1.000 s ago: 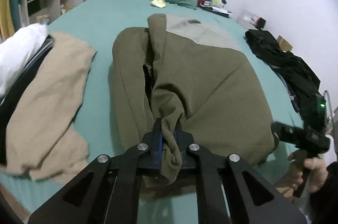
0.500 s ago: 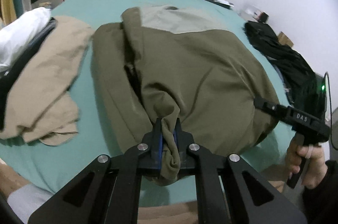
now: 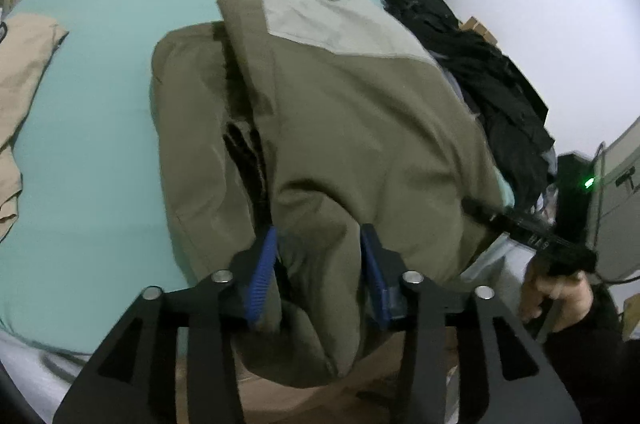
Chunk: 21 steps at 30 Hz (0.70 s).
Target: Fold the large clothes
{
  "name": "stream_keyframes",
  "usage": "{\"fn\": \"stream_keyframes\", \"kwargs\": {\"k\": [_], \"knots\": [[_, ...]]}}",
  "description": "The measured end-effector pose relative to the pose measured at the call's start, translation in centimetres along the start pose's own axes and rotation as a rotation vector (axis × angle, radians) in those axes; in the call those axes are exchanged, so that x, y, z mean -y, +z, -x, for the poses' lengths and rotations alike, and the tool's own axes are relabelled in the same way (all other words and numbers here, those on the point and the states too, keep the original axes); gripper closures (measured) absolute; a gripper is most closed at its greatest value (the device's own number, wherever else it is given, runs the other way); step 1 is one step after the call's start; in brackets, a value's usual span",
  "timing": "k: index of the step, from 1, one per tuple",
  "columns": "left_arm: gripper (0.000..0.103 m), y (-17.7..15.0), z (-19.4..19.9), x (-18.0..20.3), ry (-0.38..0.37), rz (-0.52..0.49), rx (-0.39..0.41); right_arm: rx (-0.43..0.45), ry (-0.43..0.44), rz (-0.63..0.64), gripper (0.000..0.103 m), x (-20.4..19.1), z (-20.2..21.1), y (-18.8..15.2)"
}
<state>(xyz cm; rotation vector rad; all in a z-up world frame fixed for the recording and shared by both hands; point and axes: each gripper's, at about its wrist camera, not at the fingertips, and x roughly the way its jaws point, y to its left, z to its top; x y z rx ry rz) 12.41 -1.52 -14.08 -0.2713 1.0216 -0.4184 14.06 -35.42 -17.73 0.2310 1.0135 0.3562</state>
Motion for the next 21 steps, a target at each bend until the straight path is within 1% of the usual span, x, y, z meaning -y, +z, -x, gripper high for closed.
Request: {"fn": "stream_keyframes", "kwargs": {"k": [1, 2, 3, 5, 7, 8, 10, 12, 14, 15, 16, 19, 21], "knots": [[0.048, 0.4, 0.6, -0.5, 0.001, 0.018, 0.016, -0.002, -0.003, -0.002, 0.048, 0.0, -0.1, 0.2], [0.046, 0.7, 1.0, -1.1, 0.005, 0.031, 0.028, -0.002, -0.011, 0.003, 0.044, 0.0, 0.1, 0.5], [0.045, 1.1, 1.4, -1.6, 0.016, 0.045, 0.043, 0.001, -0.02, 0.009, 0.038, 0.1, 0.3, 0.5], [0.043, 1.9, 2.7, -3.3, 0.039, 0.094, 0.095, 0.01, -0.028, 0.014, 0.037, 0.2, 1.1, 1.1], [0.037, 2.4, 3.8, -4.7, 0.039, 0.145, 0.134, 0.038, -0.009, 0.0, 0.035, 0.5, 2.2, 1.8], [0.036, 2.8, 4.1, -5.5, 0.044, 0.168, 0.153, 0.063, 0.0, 0.0, 0.034, 0.4, 2.7, 2.3], [0.034, 3.3, 3.9, -6.5, 0.077, 0.18, 0.165, 0.112, 0.002, 0.008, 0.024, 0.7, 4.0, 3.6], [0.033, 4.3, 2.8, -7.1, 0.102, 0.198, 0.159, 0.153, 0.002, 0.025, 0.021, 1.0, 4.4, 5.2], [0.032, 4.9, 1.7, -7.9, 0.077, 0.229, 0.153, 0.153, -0.011, 0.052, 0.02, 1.1, 3.7, 6.8], [0.032, 5.0, 1.2, -8.4, 0.048, 0.252, 0.156, 0.144, -0.02, 0.059, 0.02, 1.3, 3.0, 7.5], [0.03, 5.2, 0.8, -8.9, 0.027, 0.272, 0.158, 0.135, -0.015, 0.06, 0.02, 1.6, 2.4, 8.1], [0.027, 5.9, -1.1, -9.6, -0.029, 0.317, 0.153, 0.091, 0.042, 0.047, 0.02, 2.3, -0.6, 10.2], [0.026, 6.4, -2.5, -10.1, -0.048, 0.342, 0.13, 0.046, 0.028, 0.061, 0.02, 2.1, -2.9, 11.3]]}}
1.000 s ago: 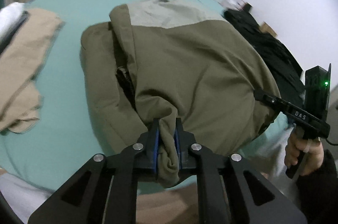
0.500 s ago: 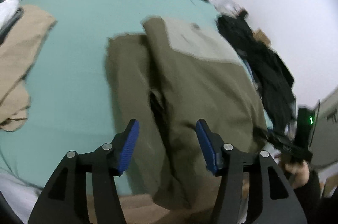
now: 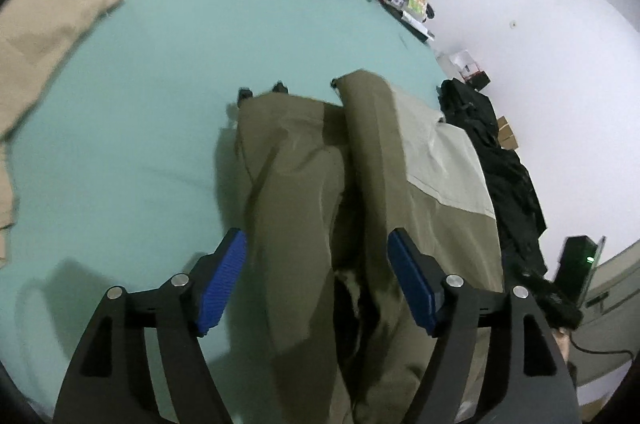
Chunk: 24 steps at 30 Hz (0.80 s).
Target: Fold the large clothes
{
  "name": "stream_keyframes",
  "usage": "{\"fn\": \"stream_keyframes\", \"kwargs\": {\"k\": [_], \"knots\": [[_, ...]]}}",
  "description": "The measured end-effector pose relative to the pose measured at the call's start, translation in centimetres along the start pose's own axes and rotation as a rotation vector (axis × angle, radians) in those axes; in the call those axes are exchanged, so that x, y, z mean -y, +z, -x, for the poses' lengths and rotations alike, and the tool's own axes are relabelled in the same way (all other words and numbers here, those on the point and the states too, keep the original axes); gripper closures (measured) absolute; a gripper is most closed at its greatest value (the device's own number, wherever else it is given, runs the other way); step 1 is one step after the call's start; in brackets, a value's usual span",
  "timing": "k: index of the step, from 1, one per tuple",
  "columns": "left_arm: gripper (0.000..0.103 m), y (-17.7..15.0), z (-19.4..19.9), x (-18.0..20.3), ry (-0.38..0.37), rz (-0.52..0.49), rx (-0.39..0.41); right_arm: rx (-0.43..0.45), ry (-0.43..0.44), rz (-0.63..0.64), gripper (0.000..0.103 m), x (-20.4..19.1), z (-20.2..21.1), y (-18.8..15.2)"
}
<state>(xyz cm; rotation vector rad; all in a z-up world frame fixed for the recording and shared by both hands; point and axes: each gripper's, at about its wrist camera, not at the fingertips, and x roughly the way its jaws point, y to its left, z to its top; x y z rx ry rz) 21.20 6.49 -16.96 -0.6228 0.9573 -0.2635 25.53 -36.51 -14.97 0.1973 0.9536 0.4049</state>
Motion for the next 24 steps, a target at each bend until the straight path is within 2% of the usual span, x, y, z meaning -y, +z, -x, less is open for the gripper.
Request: {"fn": "stream_keyframes", "kwargs": {"k": [2, 3, 4, 9, 13, 14, 17, 21, 24], "knots": [[0.026, 0.4, -0.9, 0.2, 0.024, -0.024, -0.004, -0.049, 0.022, 0.013, 0.02, -0.3, -2.2, 0.7], [0.026, 0.4, -1.0, 0.3, 0.019, -0.025, 0.002, -0.073, 0.013, 0.025, 0.017, -0.7, -3.4, 1.0], [0.026, 0.4, -1.1, 0.2, 0.006, -0.015, 0.002, -0.089, -0.023, 0.052, 0.012, -1.3, -4.3, 1.2], [0.026, 0.8, -0.6, 0.1, -0.048, 0.021, 0.014, -0.162, -0.129, 0.195, 0.0, -3.7, -8.7, 0.8], [0.023, 1.5, 0.0, 2.7, -0.081, -0.019, -0.001, -0.173, -0.15, 0.223, 0.0, -4.1, -9.7, 0.8], [0.022, 1.5, -0.3, 3.6, -0.066, -0.045, -0.02, -0.171, -0.151, 0.223, 0.0, -4.2, -9.6, 0.7], [0.021, 1.7, -2.7, 5.2, 0.039, -0.114, -0.098, -0.16, -0.139, 0.214, 0.0, -3.8, -9.1, 0.7], [0.021, 1.3, -6.4, 4.8, 0.19, -0.148, -0.202, -0.1, -0.098, 0.18, 0.0, -3.0, -7.7, 0.1], [0.015, 1.0, -7.7, 3.7, 0.221, -0.15, -0.241, -0.028, -0.014, 0.101, 0.0, -1.1, -5.1, -0.1]]}}
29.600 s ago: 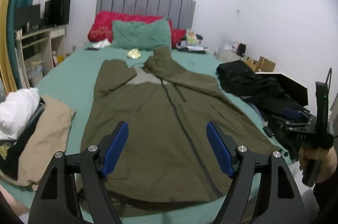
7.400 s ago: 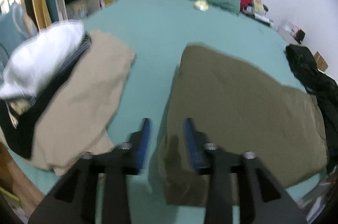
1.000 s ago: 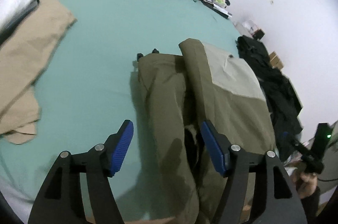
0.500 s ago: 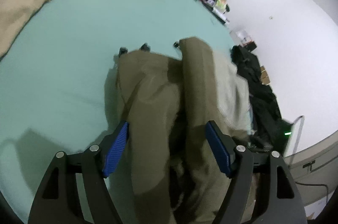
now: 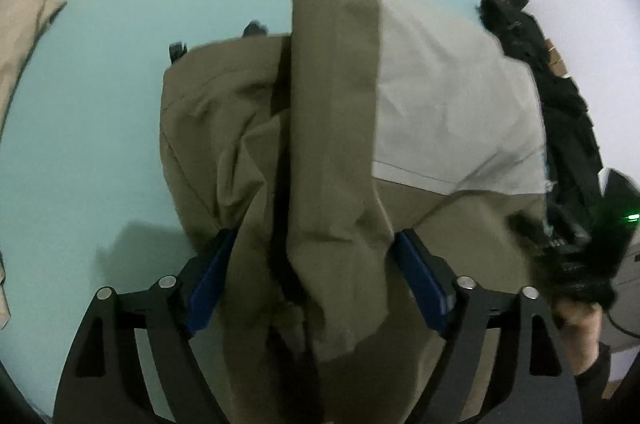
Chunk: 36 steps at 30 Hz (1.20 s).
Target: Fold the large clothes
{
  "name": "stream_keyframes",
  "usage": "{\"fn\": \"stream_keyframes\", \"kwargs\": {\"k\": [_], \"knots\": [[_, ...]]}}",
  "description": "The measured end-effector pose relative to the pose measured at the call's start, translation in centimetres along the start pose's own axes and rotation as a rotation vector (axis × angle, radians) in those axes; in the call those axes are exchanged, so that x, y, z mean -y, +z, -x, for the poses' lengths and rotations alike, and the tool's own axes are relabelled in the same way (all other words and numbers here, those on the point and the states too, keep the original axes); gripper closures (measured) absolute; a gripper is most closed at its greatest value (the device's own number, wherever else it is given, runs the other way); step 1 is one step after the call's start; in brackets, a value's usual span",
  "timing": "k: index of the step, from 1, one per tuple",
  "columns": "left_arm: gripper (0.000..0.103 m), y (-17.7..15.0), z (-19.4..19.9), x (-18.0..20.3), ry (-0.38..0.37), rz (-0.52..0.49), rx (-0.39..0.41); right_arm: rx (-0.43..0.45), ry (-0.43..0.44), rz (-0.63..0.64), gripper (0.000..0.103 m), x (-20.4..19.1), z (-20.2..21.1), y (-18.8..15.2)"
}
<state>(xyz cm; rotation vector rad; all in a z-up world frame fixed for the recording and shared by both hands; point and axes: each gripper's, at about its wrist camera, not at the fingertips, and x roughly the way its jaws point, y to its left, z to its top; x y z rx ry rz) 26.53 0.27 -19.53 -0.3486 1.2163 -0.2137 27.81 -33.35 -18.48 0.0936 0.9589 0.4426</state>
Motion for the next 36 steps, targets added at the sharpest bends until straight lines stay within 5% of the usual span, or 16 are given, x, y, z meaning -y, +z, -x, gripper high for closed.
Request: {"fn": "stream_keyframes", "kwargs": {"k": [4, 10, 17, 21, 23, 25, 28, 36], "knots": [[0.015, -0.7, 0.4, -1.1, -0.013, -0.022, 0.016, 0.042, 0.1, -0.16, 0.0, 4.0, 2.3, -0.6], [0.005, -1.4, -0.7, -2.0, -0.109, -0.025, 0.023, -0.046, 0.237, -0.397, 0.0, 7.3, -0.7, -2.2], [0.003, -0.4, -3.0, 1.4, -0.246, -0.063, -0.02, -0.097, 0.25, -0.196, 0.0, 2.7, -2.2, -1.9], [0.004, -0.7, -3.8, 2.6, -0.196, -0.11, -0.014, -0.082, 0.269, -0.218, 0.015, 3.1, -2.4, -1.9], [0.011, -0.8, -3.7, 2.8, -0.183, -0.114, -0.01, -0.069, 0.296, -0.229, 0.026, 3.3, -2.0, -2.1], [0.045, -0.8, -3.5, 3.5, -0.207, -0.121, -0.005, -0.055, 0.3, -0.216, 0.045, 2.8, -1.7, -2.1], [0.066, -1.2, -2.5, 4.9, -0.179, -0.177, 0.026, -0.006, 0.242, -0.141, 0.057, 1.1, -0.3, -1.8], [0.077, -2.0, 2.0, 5.9, -0.198, -0.179, 0.147, 0.152, 0.181, 0.004, 0.072, -3.0, 4.8, -0.5]]}}
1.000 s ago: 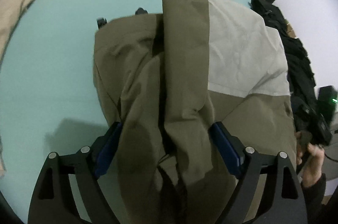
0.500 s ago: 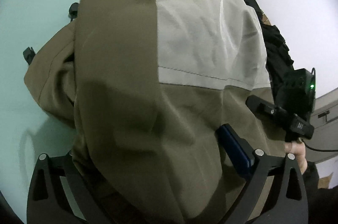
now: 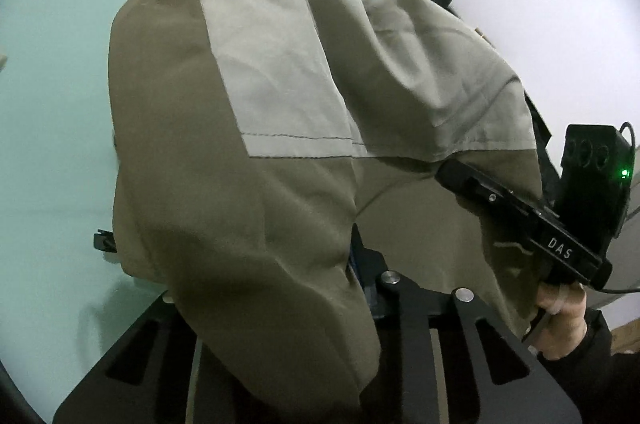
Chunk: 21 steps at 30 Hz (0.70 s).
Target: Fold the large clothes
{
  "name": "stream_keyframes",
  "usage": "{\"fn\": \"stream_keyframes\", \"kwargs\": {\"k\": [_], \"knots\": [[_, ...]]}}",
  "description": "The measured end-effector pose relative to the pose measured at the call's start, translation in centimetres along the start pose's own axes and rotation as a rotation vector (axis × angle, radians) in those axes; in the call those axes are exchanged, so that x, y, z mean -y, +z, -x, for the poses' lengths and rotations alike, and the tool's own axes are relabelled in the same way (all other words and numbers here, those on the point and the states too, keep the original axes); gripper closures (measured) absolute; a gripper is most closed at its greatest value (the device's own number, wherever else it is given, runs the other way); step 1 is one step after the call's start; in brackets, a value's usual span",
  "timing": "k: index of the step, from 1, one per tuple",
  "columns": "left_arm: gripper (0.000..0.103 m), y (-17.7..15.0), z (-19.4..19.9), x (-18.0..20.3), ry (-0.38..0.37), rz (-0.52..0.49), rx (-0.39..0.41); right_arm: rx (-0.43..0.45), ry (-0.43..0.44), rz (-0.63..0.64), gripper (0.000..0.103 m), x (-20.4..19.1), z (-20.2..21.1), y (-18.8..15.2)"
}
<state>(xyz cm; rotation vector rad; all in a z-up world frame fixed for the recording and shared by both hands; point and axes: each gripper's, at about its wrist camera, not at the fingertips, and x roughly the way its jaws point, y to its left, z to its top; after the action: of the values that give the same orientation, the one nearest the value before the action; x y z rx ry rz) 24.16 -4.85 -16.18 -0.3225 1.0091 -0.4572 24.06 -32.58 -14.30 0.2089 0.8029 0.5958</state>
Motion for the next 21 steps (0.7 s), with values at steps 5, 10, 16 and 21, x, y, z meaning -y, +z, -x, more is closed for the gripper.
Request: {"fn": "stream_keyframes", "kwargs": {"k": [5, 10, 16, 21], "knots": [[0.077, 0.2, 3.4, 1.4, 0.01, -0.051, 0.089, 0.096, 0.01, 0.043, 0.073, -2.3, 2.0, 0.8], [0.078, 0.5, 7.3, 1.8, 0.037, -0.086, 0.163, 0.176, 0.018, 0.075, 0.073, -5.2, 3.7, 2.3], [0.078, -0.3, 13.2, 0.2, 0.086, -0.118, 0.259, 0.257, 0.039, 0.124, 0.073, -10.0, 3.4, 3.3], [0.078, -0.3, 15.1, -0.8, 0.134, -0.111, 0.287, 0.263, 0.077, 0.12, 0.073, -13.5, 1.0, 3.8]]}}
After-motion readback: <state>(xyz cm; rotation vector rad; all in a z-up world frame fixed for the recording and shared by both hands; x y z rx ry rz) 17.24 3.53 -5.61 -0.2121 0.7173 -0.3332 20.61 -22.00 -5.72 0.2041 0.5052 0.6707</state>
